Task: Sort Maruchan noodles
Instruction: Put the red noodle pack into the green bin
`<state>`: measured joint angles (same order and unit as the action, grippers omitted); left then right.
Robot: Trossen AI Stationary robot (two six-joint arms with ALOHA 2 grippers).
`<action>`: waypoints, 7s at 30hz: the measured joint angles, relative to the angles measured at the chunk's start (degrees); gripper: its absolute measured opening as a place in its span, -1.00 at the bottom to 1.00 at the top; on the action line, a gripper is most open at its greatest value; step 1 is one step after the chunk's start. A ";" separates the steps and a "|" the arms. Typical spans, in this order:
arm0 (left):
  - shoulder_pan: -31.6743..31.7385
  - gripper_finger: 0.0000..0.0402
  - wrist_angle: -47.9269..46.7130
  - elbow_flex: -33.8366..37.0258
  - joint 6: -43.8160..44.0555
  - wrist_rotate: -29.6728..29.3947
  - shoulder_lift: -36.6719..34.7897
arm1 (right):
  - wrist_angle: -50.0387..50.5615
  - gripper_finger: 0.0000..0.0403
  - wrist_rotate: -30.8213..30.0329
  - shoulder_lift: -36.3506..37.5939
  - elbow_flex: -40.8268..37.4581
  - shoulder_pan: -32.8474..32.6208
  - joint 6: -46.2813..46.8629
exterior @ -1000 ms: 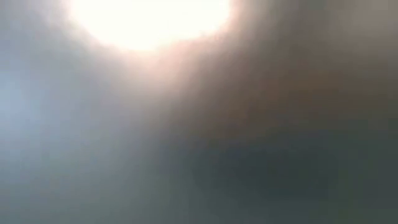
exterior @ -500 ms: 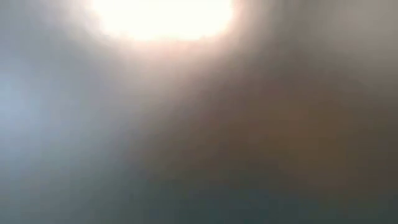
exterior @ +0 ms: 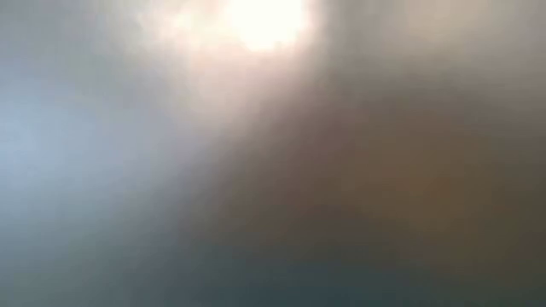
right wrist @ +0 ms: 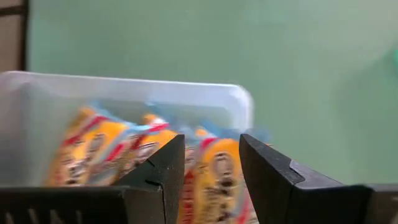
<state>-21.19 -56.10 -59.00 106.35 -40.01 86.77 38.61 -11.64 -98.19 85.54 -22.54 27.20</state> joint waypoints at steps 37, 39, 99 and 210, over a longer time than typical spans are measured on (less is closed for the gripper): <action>59.77 -0.82 19.52 6.32 -57.32 14.31 6.41 | -0.24 -0.31 0.02 0.00 -0.04 26.37 -18.38; 59.82 -0.82 19.76 6.15 -58.07 14.28 7.24 | -1.73 -0.31 0.02 0.00 -0.04 27.23 -20.21; 11.73 -0.82 43.26 10.88 -58.42 22.34 9.30 | -23.02 -0.31 20.85 -0.24 -12.60 29.81 4.77; 9.62 -0.82 65.40 10.95 -46.67 16.92 3.39 | -36.89 -0.96 22.34 5.08 -28.90 29.45 4.92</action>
<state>-11.57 9.30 -48.05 59.68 -23.09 90.16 1.72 10.70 -93.11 56.64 6.91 32.12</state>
